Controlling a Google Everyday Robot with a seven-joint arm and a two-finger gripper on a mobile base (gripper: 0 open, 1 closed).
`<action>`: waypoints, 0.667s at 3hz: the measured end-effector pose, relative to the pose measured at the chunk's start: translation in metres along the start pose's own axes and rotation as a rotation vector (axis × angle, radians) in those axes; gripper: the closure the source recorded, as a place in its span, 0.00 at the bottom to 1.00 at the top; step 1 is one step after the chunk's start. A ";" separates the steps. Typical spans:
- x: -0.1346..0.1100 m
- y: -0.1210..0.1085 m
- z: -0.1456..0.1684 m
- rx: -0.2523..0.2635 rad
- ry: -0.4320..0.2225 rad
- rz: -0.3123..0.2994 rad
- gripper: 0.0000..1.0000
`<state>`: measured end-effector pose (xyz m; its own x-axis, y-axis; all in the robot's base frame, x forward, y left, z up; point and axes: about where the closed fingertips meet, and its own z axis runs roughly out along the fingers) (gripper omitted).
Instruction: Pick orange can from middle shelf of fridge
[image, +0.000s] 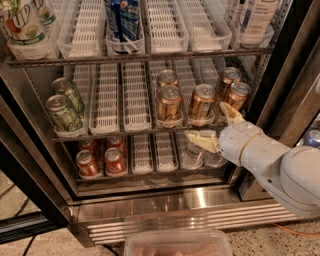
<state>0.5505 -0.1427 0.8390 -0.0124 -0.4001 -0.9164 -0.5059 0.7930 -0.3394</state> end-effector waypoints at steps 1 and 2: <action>-0.001 -0.001 0.003 0.012 -0.004 0.004 0.28; -0.001 -0.004 0.006 0.035 -0.008 0.012 0.37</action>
Offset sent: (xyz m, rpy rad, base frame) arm 0.0126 -0.0062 0.0009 0.0250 -0.0249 -0.0656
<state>0.5578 -0.1432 0.8399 -0.0111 -0.3872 -0.9219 -0.4750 0.8134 -0.3359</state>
